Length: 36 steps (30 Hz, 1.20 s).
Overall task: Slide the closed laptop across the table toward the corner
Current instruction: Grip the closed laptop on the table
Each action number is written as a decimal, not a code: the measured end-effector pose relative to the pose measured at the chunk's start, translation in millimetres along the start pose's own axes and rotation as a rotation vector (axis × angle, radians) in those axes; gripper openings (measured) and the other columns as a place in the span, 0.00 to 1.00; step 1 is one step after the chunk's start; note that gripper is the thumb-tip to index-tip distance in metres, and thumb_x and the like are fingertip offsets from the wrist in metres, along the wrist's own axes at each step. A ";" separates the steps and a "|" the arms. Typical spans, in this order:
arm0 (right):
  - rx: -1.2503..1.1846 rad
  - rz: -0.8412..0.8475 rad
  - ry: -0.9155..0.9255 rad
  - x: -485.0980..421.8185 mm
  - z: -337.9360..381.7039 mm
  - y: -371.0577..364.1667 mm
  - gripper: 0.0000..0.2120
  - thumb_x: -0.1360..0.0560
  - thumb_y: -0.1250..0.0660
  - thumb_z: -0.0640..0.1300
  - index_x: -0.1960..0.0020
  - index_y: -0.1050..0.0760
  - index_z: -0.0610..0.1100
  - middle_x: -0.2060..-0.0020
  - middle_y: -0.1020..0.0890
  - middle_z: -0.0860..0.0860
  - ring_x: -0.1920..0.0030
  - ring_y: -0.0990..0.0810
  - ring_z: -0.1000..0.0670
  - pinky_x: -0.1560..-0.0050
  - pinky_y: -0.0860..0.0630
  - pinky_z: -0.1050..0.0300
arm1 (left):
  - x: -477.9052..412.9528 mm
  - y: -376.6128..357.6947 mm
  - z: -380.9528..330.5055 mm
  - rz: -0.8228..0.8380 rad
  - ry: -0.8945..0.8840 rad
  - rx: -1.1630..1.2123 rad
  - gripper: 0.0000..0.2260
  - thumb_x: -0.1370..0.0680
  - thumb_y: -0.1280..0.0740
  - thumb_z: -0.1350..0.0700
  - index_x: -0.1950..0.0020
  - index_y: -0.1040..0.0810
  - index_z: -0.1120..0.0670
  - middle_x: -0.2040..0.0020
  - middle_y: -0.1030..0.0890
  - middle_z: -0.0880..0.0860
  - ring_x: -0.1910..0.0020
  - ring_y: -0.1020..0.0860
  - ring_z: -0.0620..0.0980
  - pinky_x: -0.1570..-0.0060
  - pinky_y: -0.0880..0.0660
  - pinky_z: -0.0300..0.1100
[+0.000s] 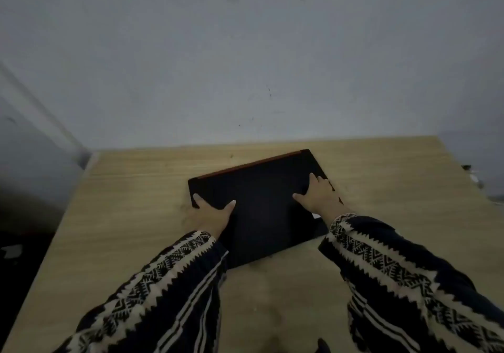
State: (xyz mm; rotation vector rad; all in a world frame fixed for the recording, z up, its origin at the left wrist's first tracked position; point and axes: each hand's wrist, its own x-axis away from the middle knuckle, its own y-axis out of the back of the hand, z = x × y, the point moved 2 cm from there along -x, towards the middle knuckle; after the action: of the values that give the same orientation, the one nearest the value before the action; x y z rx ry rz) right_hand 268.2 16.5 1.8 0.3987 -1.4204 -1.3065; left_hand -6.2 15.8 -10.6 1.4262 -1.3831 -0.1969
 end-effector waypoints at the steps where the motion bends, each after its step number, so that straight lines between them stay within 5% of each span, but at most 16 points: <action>1: 0.013 -0.002 -0.024 -2.7 -4.5 -1.9 0.44 0.22 0.36 0.60 0.19 0.55 0.42 0.19 0.47 0.41 0.20 0.50 0.40 0.22 0.45 0.41 | -0.8 -4.8 3.8 -0.006 0.038 0.022 0.54 0.33 0.36 0.26 0.19 0.54 0.54 0.22 0.40 0.63 0.26 0.35 0.65 0.28 0.35 0.58; 5: -0.092 -0.047 -0.174 -9.7 -21.6 -5.8 0.43 0.23 0.36 0.61 0.19 0.52 0.43 0.22 0.43 0.38 0.23 0.42 0.36 0.25 0.39 0.40 | -8.5 -23.3 21.3 -0.055 0.101 0.226 0.58 0.43 0.33 0.25 0.22 0.40 0.58 0.31 0.26 0.61 0.34 0.26 0.63 0.35 0.27 0.58; 10: -0.263 -0.109 -0.222 -18.4 -47.5 -19.3 0.47 0.31 0.32 0.68 0.23 0.43 0.42 0.29 0.30 0.37 0.32 0.29 0.34 0.34 0.28 0.37 | -3.5 -26.1 27.4 -0.118 0.147 0.333 0.47 0.42 0.26 0.29 0.36 0.25 0.62 0.41 0.19 0.60 0.45 0.19 0.60 0.45 0.20 0.53; 15: -0.120 -0.200 -0.228 -12.7 -57.5 -16.2 0.51 0.34 0.35 0.75 0.29 0.35 0.36 0.33 0.27 0.37 0.34 0.27 0.37 0.34 0.29 0.43 | -3.9 -32.0 36.8 -0.101 0.298 0.445 0.58 0.58 0.30 0.21 0.41 0.22 0.60 0.46 0.17 0.58 0.50 0.18 0.59 0.49 0.18 0.52; 18: -0.136 -0.236 -0.232 -12.0 -60.3 -13.5 0.48 0.39 0.33 0.77 0.38 0.26 0.37 0.44 0.20 0.40 0.45 0.20 0.40 0.45 0.20 0.45 | -2.0 -31.8 36.4 -0.029 0.318 0.383 0.57 0.54 0.32 0.20 0.39 0.23 0.61 0.45 0.18 0.59 0.49 0.18 0.60 0.47 0.20 0.52; 21: -0.326 -0.146 -0.200 -16.6 -67.0 -9.8 0.44 0.40 0.27 0.72 0.41 0.25 0.38 0.47 0.18 0.43 0.48 0.18 0.41 0.50 0.19 0.49 | 5.0 -28.1 33.4 -0.016 0.311 0.368 0.48 0.48 0.30 0.22 0.47 0.21 0.60 0.49 0.17 0.58 0.52 0.19 0.58 0.47 0.19 0.51; 23: -0.398 -0.031 -0.176 -24.9 -73.4 -5.6 0.43 0.38 0.25 0.69 0.38 0.26 0.38 0.44 0.18 0.43 0.44 0.19 0.41 0.47 0.21 0.49 | 5.7 -27.4 31.6 0.023 0.271 0.380 0.46 0.44 0.29 0.24 0.43 0.21 0.60 0.46 0.17 0.58 0.48 0.19 0.58 0.43 0.21 0.51; 28: -0.426 0.251 -0.230 -34.8 -78.0 8.0 0.49 0.38 0.28 0.73 0.32 0.27 0.37 0.37 0.21 0.41 0.38 0.22 0.39 0.35 0.26 0.45 | 14.5 -20.0 33.6 0.087 0.291 0.585 0.50 0.51 0.23 0.28 0.41 0.22 0.60 0.46 0.18 0.56 0.47 0.20 0.58 0.41 0.22 0.53; 33: -0.547 0.305 -0.288 -35.2 -80.7 2.3 0.63 0.58 0.26 0.78 0.34 0.26 0.39 0.41 0.19 0.42 0.42 0.19 0.39 0.37 0.24 0.42 | 22.2 -17.6 30.7 0.044 0.279 0.595 0.45 0.44 0.24 0.29 0.38 0.22 0.59 0.45 0.19 0.54 0.46 0.21 0.56 0.40 0.22 0.52; 36: -0.593 0.346 -0.361 -30.0 -81.2 0.1 0.53 0.48 0.25 0.75 0.38 0.27 0.38 0.40 0.20 0.41 0.41 0.20 0.38 0.36 0.25 0.41 | 26.6 -17.3 33.5 0.038 0.269 0.600 0.43 0.44 0.24 0.28 0.41 0.22 0.57 0.47 0.19 0.53 0.49 0.20 0.56 0.41 0.22 0.52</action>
State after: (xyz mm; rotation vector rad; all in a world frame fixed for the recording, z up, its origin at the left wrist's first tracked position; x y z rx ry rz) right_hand 347.3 2.1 -30.4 -0.4791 -1.2371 -1.4727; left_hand -11.9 -28.3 -22.8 1.8298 -1.2943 0.4586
